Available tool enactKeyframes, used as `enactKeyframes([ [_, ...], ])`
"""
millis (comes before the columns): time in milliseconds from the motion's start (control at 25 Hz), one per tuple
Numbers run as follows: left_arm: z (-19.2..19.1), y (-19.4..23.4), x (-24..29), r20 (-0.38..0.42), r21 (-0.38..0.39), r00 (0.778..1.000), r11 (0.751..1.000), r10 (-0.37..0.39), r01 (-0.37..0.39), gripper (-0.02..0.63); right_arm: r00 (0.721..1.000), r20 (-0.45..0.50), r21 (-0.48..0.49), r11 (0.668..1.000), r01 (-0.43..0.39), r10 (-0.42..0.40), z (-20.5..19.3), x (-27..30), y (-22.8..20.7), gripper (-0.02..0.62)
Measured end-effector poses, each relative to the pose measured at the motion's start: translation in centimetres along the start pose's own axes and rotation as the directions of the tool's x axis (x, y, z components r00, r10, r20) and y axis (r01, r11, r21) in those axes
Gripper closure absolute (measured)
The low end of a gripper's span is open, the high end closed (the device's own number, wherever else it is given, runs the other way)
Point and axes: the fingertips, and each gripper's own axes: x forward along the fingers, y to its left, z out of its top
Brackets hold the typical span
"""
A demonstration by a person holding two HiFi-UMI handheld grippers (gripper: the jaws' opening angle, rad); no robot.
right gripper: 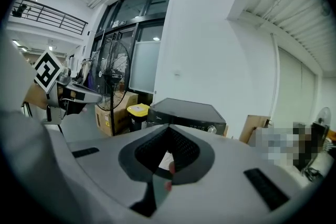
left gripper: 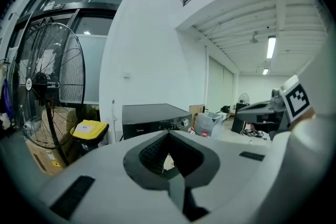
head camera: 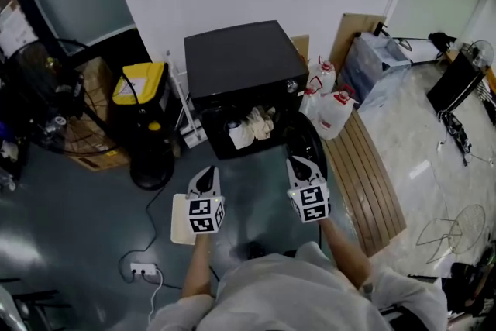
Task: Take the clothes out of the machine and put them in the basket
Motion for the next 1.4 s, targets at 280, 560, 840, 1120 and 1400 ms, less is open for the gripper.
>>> enactKeyframes([
  [280,-0.4,1.9,2.8,-0.031,0.005,0.999,1.0,-0.02,0.02,0.589,0.999,-0.049,0.003,1.0,-0.005,0.005,-1.0,2.6,0.2,0.572],
  [560,-1.2,2.9,4.9,-0.063,0.004,0.998,1.0,0.007,-0.007,0.589,0.996,-0.082,0.007,0.999,-0.041,0.042,-2.3,6.0,-0.8,0.572],
  [840,-2.3,3.8,7.7,-0.082,-0.01,0.994,0.997,0.072,-0.073,0.589,0.989,-0.089,-0.015,0.993,-0.121,0.119,-3.4,10.9,-2.2,0.572],
  [1120,-3.1,4.7,11.8,-0.084,-0.023,0.985,0.988,0.152,-0.154,0.589,0.972,-0.118,-0.026,0.978,-0.208,0.204,-5.7,15.9,-4.0,0.572],
  [1400,-5.0,5.4,15.1,-0.112,-0.03,0.968,0.973,0.223,-0.228,0.589,0.952,-0.133,-0.029,0.959,-0.283,0.277,-7.4,21.1,-5.6,0.572],
])
